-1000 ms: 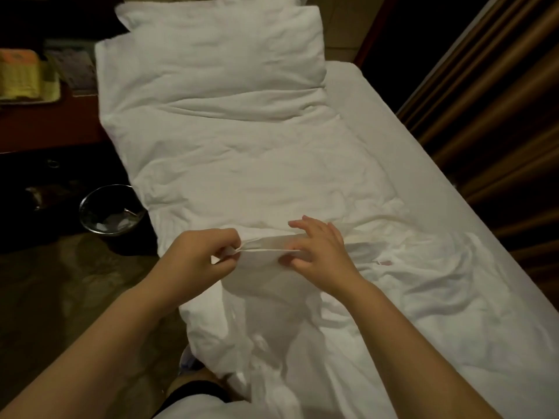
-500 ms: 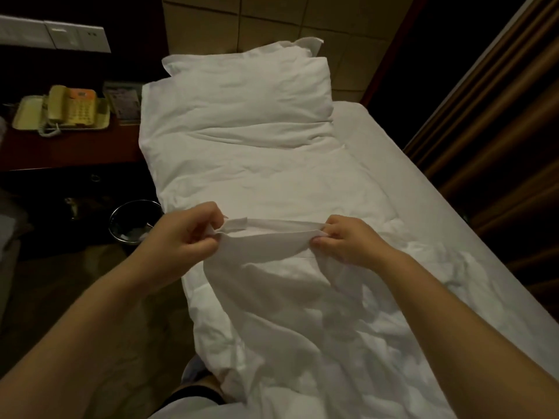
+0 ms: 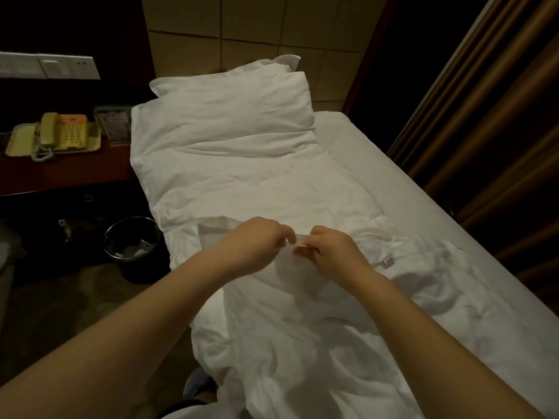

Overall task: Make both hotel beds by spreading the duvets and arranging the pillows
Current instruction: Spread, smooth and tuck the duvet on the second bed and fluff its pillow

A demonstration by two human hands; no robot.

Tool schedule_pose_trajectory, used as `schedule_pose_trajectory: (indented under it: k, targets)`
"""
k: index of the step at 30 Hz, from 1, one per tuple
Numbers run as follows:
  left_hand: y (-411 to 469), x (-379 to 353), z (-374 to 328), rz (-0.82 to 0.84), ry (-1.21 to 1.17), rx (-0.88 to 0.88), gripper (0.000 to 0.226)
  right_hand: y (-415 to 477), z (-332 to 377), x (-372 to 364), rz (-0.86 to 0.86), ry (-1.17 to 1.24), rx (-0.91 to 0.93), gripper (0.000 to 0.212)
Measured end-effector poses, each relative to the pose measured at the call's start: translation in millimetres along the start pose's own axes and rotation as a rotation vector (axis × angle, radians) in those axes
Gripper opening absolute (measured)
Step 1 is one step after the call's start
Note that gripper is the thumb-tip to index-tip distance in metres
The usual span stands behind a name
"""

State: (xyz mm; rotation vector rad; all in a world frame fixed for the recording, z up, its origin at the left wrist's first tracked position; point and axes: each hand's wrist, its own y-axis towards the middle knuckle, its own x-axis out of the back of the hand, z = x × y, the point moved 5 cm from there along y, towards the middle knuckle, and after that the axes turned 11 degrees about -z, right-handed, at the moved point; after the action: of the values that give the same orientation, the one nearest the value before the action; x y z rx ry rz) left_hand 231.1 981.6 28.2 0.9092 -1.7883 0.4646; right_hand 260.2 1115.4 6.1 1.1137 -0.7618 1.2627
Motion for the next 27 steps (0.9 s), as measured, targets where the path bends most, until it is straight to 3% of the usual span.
schedule_pose_trajectory:
  k: [3, 6, 12, 17, 20, 27]
  targets:
    - [15, -28, -5, 0.142, -0.052, 0.023, 0.026, -15, -4, 2, -0.046, -0.002, 0.043, 0.024]
    - [23, -35, -8, 0.084, 0.031, -0.042, 0.027, -26, -11, 3, -0.096, 0.012, -0.007, 0.028]
    - [23, -42, -20, -0.015, -0.032, -0.249, 0.027, -35, -14, 0, -0.138, 0.015, 0.005, 0.022]
    - [21, -57, -14, 0.148, -0.132, -0.229, 0.023, -42, -20, -1, -0.123, 0.070, -0.048, 0.032]
    - [19, -66, -15, 0.151, -0.151, -0.241, 0.025, -42, -23, -2, -0.060, 0.089, -0.080, 0.028]
    - [25, -79, -16, 0.261, -0.116, -0.120, 0.028, -45, -31, -7, 0.037, 0.024, -0.107, 0.046]
